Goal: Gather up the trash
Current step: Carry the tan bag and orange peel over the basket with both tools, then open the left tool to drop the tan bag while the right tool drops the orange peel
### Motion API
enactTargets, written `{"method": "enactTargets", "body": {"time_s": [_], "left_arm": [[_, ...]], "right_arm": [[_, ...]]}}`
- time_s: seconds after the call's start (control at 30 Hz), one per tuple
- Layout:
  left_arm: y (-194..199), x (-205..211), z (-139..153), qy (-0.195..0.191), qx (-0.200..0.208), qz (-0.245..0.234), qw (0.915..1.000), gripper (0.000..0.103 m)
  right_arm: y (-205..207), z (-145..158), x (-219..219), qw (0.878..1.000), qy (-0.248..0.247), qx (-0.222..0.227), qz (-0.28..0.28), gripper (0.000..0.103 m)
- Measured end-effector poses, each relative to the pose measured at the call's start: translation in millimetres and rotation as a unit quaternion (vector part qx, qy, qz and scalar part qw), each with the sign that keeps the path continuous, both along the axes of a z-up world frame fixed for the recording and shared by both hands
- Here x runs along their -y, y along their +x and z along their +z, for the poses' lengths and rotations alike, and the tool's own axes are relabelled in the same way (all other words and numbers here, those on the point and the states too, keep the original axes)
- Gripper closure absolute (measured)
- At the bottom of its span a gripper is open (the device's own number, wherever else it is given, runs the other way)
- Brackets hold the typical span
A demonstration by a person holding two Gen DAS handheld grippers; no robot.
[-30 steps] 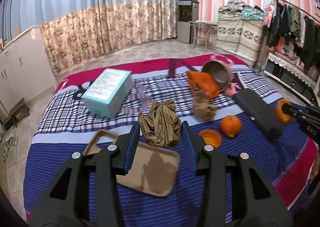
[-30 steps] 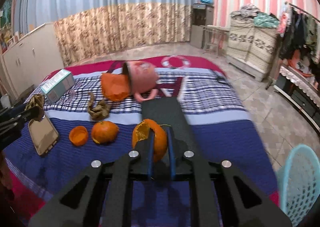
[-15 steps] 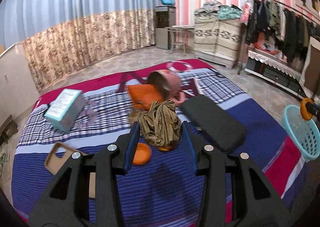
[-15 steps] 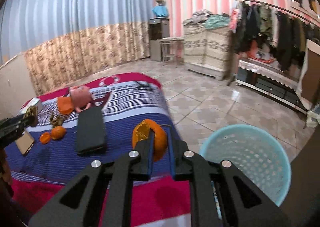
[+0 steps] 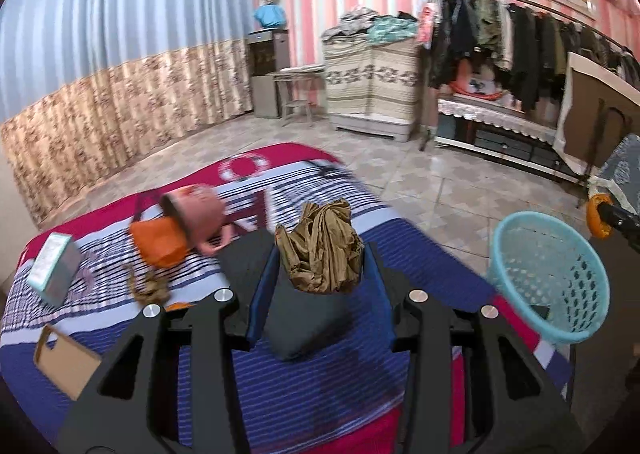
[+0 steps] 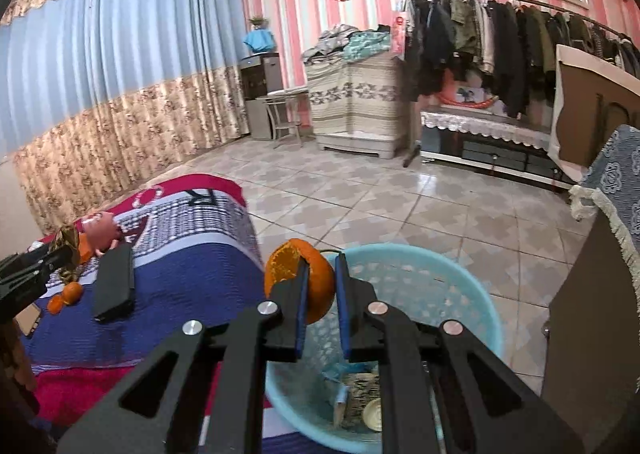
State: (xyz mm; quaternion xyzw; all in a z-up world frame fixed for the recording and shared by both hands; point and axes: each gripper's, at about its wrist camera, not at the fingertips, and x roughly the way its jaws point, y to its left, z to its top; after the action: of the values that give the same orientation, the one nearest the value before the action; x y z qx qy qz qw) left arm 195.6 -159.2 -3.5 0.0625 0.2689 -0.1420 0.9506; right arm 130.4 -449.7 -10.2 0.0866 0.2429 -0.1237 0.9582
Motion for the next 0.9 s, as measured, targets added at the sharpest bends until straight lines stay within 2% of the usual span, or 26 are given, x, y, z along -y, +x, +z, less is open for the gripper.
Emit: {"method": "enactTargets", "body": {"time_s": [0.33, 0.5, 0.6, 0.9], "left_arm": [[-5, 86, -10, 0.008, 0.001, -0.066, 0.9978, 0.060], [-5, 113, -21, 0.017, -0.006, -0.088, 0.9960, 0.060], [-7, 131, -25, 0.018, -0.006, -0.105, 0.9943, 0.060], [-9, 184, -36, 0.011, -0.012, -0.154, 0.9880, 0.058]], "right_arm": [[-16, -8, 44, 0.999, 0.019, 0.008, -0.034, 0.090], [-17, -15, 64, 0.998, 0.018, -0.002, -0.054, 0.090], [-18, -21, 77, 0.997, 0.039, -0.003, -0.062, 0.090], [-16, -31, 84, 0.995, 0.059, -0.012, -0.078, 0.090]]}}
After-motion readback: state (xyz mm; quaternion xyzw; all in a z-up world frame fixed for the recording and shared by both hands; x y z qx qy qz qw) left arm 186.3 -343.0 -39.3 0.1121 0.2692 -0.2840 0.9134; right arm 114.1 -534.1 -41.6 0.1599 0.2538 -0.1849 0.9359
